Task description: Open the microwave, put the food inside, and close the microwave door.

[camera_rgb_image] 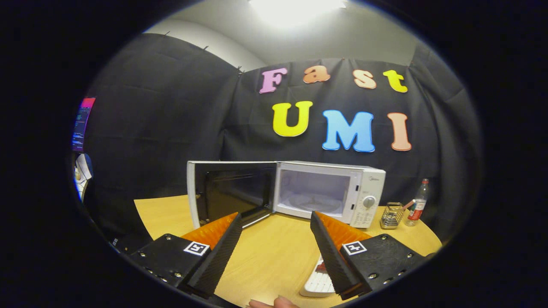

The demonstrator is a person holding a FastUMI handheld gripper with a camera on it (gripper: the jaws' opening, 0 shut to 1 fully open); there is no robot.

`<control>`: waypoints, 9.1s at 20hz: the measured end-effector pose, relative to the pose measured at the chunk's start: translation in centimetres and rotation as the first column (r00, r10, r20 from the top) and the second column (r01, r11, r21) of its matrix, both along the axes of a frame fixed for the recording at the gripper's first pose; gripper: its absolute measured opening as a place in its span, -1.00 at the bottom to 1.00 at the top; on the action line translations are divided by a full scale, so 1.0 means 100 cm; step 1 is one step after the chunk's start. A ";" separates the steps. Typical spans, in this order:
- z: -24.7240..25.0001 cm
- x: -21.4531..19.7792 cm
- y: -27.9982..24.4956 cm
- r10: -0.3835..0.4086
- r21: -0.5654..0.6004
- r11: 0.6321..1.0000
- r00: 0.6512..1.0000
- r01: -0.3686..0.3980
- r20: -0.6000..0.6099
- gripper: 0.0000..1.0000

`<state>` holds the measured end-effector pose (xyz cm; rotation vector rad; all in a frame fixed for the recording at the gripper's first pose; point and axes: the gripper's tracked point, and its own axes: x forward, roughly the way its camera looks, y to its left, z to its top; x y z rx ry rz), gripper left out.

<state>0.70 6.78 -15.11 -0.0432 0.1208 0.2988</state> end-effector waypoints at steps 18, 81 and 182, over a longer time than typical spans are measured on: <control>-0.126 0.064 -0.120 -0.051 0.479 0.826 0.886 0.298 -0.462 0.78; -0.086 0.434 0.015 -0.334 0.297 0.875 0.920 0.383 -0.204 -0.73; -0.040 0.274 -0.099 -0.403 -0.149 0.907 0.915 0.394 -0.035 -0.98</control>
